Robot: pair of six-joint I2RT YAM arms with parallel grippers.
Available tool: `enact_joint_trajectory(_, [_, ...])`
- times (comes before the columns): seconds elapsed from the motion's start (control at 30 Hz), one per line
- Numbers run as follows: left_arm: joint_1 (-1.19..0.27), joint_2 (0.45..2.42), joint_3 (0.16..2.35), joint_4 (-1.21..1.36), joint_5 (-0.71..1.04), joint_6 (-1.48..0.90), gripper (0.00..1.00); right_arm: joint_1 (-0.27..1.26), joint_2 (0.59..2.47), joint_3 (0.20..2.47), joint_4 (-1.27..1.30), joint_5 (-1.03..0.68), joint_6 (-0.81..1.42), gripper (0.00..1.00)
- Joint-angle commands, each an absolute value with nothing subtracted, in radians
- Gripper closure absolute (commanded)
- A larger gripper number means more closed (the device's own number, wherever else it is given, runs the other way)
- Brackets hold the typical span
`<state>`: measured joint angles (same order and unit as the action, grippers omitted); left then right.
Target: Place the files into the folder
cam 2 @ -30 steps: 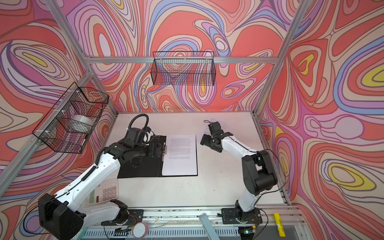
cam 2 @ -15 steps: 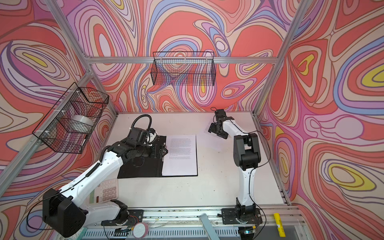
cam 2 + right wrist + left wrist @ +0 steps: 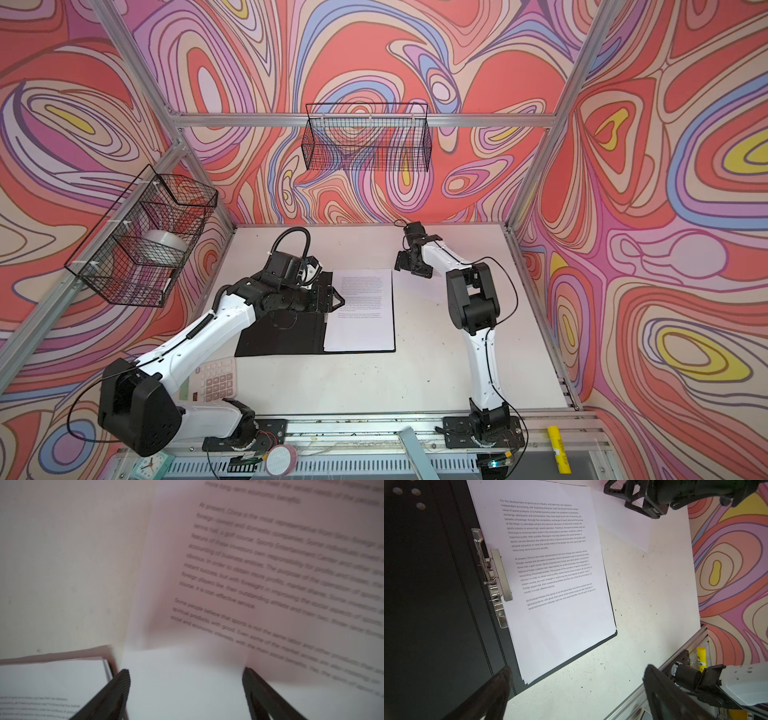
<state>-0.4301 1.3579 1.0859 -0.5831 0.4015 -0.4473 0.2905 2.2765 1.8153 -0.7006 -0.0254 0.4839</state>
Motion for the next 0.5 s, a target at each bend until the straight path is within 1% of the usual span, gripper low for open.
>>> enact_joint_trajectory(0.0, [-0.426, 1.372, 1.123, -0.565, 0.428, -0.465, 0.02, 0.281, 2.292, 1.772, -0.712, -0.035, 0.514, 0.1])
enact_joint_trajectory(0.1, [-0.427, 1.376, 1.142, -0.575, 0.431, -0.46, 0.02, 0.274, 2.234, 1.646, -0.672, -0.071, 0.538, 0.1])
enact_joint_trajectory(0.3, [-0.44, 1.382, 1.186, -0.606, 0.42, -0.441, 0.03, 0.233, 2.058, 1.337, -0.567, -0.161, 0.574, 0.1])
enact_joint_trajectory(0.47, [-0.481, 1.399, 1.234, -0.625, 0.402, -0.437, 0.03, 0.226, 1.901, 1.09, -0.515, -0.236, 0.597, 0.1])
